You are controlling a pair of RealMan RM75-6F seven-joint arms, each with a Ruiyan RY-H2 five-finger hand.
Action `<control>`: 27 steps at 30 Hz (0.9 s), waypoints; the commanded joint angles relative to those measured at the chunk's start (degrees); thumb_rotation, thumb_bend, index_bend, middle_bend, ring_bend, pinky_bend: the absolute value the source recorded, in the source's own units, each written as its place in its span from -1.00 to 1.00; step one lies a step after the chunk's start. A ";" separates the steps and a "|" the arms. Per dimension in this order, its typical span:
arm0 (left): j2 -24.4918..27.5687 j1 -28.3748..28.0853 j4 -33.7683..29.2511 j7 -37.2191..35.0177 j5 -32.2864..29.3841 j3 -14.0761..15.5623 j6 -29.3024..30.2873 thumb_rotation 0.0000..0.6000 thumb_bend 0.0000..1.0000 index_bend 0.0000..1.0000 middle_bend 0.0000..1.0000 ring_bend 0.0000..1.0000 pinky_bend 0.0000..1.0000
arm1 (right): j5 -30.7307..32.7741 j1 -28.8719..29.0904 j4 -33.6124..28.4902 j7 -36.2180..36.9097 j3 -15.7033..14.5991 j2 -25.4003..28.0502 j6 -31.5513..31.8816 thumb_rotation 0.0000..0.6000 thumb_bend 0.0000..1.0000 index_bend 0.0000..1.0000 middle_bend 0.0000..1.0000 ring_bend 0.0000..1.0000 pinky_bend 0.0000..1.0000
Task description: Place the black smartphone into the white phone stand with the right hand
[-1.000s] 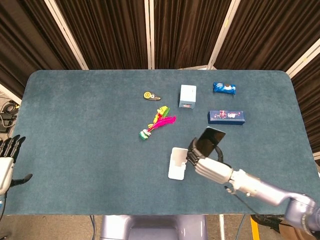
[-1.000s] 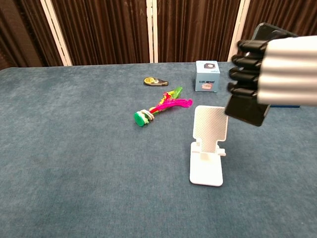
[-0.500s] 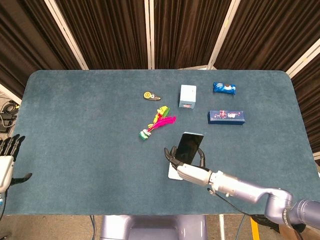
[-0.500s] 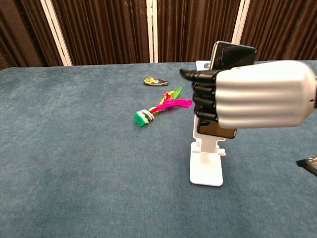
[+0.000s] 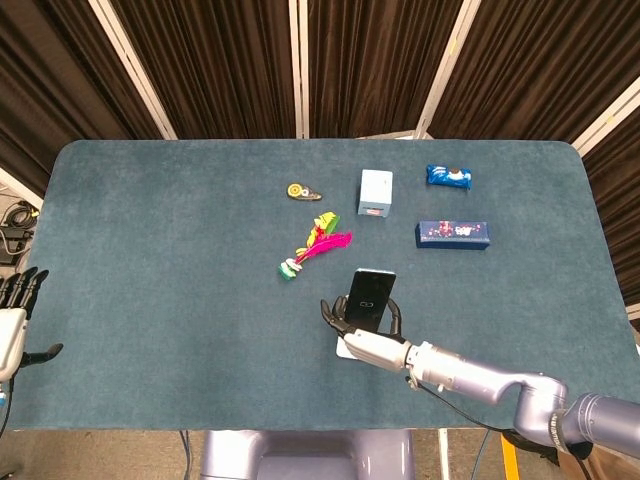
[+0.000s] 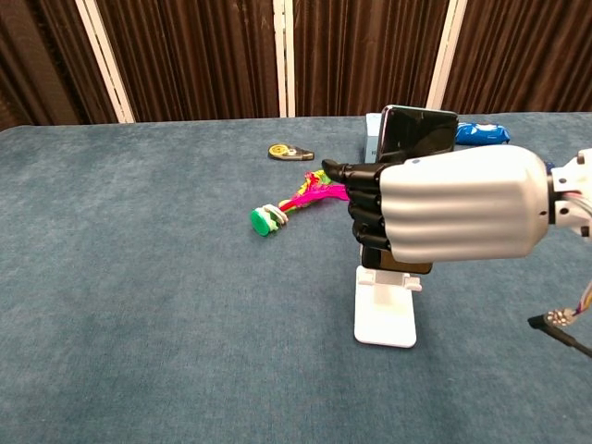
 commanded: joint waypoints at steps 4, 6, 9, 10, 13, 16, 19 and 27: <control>0.22 0.09 -0.03 -0.45 0.05 0.01 0.21 1.00 -1.00 -1.00 -1.00 -1.00 -1.00 | 0.98 -0.26 -0.28 -1.78 0.30 -1.00 -1.75 1.00 -0.37 0.02 0.02 -0.30 -0.61; 0.29 0.11 0.02 -0.57 0.05 0.03 0.25 1.00 -1.00 -1.00 -1.00 -1.00 -1.00 | 1.26 -0.37 -0.38 -2.35 0.45 -1.21 -2.16 1.00 -0.37 0.02 0.02 -0.30 -0.61; 0.33 0.06 0.03 -0.67 0.10 0.05 0.22 1.00 -1.00 -1.00 -1.00 -1.00 -1.00 | 1.57 -0.49 -0.56 -2.80 0.57 -1.23 -2.59 1.00 -0.37 0.02 0.02 -0.31 -0.61; 0.33 0.05 0.04 -0.64 0.11 0.06 0.22 1.00 -1.00 -1.00 -1.00 -1.00 -1.00 | 1.61 -0.53 -0.59 -2.88 0.57 -1.21 -2.65 1.00 -0.37 0.02 0.02 -0.32 -0.62; 0.35 0.03 0.00 -0.69 0.08 0.09 0.19 1.00 -1.00 -1.00 -1.00 -1.00 -1.00 | 1.83 -0.74 -0.53 -2.99 0.48 -1.26 -2.76 1.00 -0.37 0.02 0.02 -0.33 -0.62; 0.35 0.01 0.03 -0.72 0.15 0.12 0.23 1.00 -1.00 -1.00 -1.00 -1.00 -1.00 | 1.89 -0.86 -0.35 -3.09 0.34 -1.54 -2.82 1.00 -0.37 0.02 0.02 -0.33 -0.62; 0.33 -0.01 0.09 -0.75 0.27 0.19 0.23 1.00 -1.00 -1.00 -1.00 -1.00 -1.00 | 2.01 -0.91 -0.22 -3.31 0.41 -1.92 -2.90 1.00 -0.37 0.02 0.02 -0.33 -0.62; 0.24 -0.06 0.29 -1.09 0.50 0.19 0.33 1.00 -1.00 -1.00 -1.00 -1.00 -1.00 | 2.39 -0.98 -0.18 -4.03 0.50 -2.68 -3.52 1.00 -0.38 0.02 0.02 -0.34 -0.62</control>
